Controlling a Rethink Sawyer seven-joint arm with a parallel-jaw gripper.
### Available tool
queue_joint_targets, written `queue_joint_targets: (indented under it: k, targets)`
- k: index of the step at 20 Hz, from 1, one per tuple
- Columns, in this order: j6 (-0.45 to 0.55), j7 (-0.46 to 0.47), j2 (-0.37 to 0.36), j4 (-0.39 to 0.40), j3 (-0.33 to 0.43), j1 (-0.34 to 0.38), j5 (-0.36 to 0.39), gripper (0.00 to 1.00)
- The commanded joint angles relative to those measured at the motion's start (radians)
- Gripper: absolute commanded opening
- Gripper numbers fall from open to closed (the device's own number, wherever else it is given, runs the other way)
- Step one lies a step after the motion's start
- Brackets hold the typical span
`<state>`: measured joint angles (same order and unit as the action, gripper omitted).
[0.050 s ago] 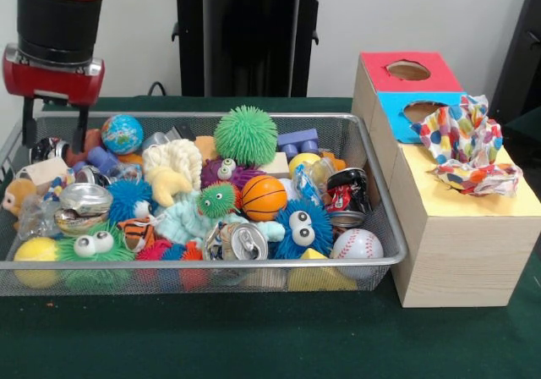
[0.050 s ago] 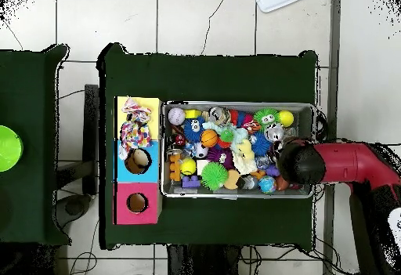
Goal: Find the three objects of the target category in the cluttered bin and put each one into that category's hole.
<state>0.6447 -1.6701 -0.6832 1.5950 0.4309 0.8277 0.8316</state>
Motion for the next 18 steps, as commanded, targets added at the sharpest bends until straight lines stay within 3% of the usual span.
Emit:
queue_joint_targets:
  k: [1, 10, 18]
  targets:
    - [-0.068, 0.089, 0.06, 0.097, -0.009, -0.02, 0.081, 1.0]
    - [-0.102, 0.068, 0.12, 0.071, -0.031, -0.034, 0.109, 1.0]
    - [-0.097, 0.138, 0.162, 0.029, -0.018, -0.013, 0.129, 1.0]
